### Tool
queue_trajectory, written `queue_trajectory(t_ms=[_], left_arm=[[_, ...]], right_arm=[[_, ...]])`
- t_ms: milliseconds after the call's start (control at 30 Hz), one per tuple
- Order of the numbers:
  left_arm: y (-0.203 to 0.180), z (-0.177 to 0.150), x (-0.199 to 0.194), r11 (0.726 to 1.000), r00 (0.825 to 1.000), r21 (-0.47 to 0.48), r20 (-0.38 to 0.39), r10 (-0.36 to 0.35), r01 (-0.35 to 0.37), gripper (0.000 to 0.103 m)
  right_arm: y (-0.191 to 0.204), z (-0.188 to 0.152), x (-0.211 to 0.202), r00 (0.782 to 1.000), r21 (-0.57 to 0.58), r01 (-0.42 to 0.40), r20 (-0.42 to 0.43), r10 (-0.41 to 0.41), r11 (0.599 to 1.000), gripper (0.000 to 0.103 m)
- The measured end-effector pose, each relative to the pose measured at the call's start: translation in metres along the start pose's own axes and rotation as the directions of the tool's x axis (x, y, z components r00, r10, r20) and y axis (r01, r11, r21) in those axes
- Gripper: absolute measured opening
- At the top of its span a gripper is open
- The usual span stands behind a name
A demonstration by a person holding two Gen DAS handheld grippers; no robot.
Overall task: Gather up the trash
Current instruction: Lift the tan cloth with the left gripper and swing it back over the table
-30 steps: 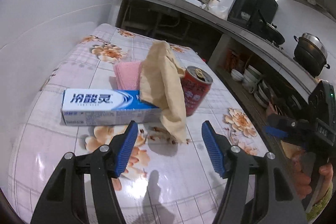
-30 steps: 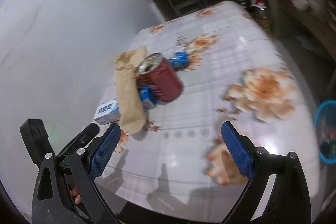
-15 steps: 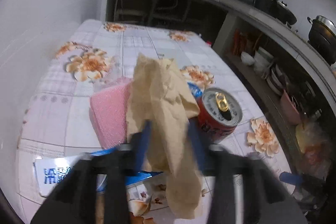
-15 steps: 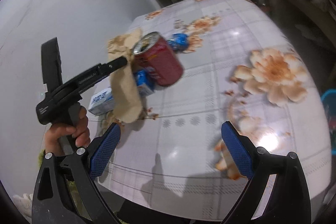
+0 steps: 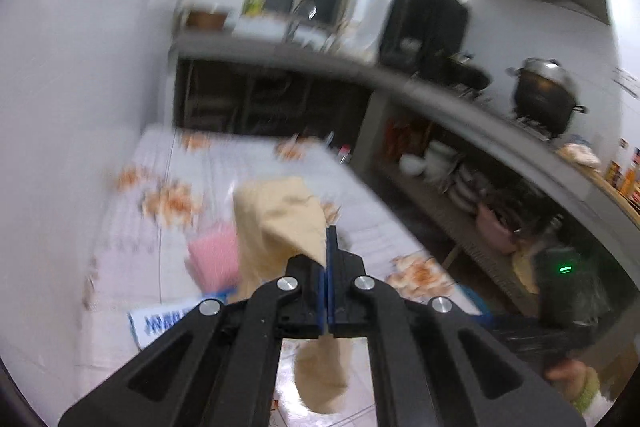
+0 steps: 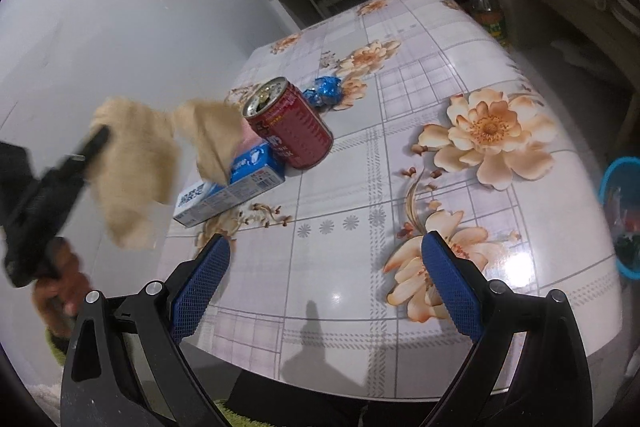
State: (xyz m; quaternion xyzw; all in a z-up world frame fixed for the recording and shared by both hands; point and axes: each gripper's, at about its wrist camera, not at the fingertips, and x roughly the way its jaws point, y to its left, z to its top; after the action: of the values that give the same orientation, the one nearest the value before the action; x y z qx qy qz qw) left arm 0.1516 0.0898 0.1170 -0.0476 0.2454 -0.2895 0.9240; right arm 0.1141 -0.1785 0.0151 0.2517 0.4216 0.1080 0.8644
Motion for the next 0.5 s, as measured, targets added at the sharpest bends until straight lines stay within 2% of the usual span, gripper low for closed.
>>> queue_trajectory(t_ms=[133,233,300,367,467,500], left_arm=[[-0.028,0.022,-0.041,0.993,0.993,0.064,0.066,-0.099,0.095,0.000],[-0.047,0.035,-0.061,0.977,0.976,0.070,0.077,-0.205,0.200,0.000],[-0.055,0.040,-0.067,0.958,0.955,0.049,0.069,-0.287,0.284,0.000],[-0.059,0.043,-0.066,0.917,0.916,-0.011,0.045,-0.398,0.399,0.000],[-0.058,0.043,-0.055,0.856,0.862,-0.118,0.009,-0.506,0.504,0.000],[-0.056,0.041,-0.046,0.840,0.852,-0.167,-0.008,-0.524,0.515,0.000]], right_arm=[[-0.001,-0.004,-0.009,1.000,0.009,-0.014,0.019,0.013,1.000,0.092],[-0.002,-0.006,-0.019,0.999,0.014,-0.026,0.040,0.026,1.000,0.092],[-0.004,-0.008,-0.028,0.998,0.020,-0.033,0.058,0.031,0.999,0.092],[-0.008,-0.009,-0.037,0.997,0.031,-0.038,0.075,0.036,0.999,0.092],[-0.016,-0.011,-0.049,0.995,0.048,-0.037,0.097,0.032,0.998,0.092],[-0.020,-0.012,-0.053,0.994,0.056,-0.035,0.106,0.029,0.998,0.092]])
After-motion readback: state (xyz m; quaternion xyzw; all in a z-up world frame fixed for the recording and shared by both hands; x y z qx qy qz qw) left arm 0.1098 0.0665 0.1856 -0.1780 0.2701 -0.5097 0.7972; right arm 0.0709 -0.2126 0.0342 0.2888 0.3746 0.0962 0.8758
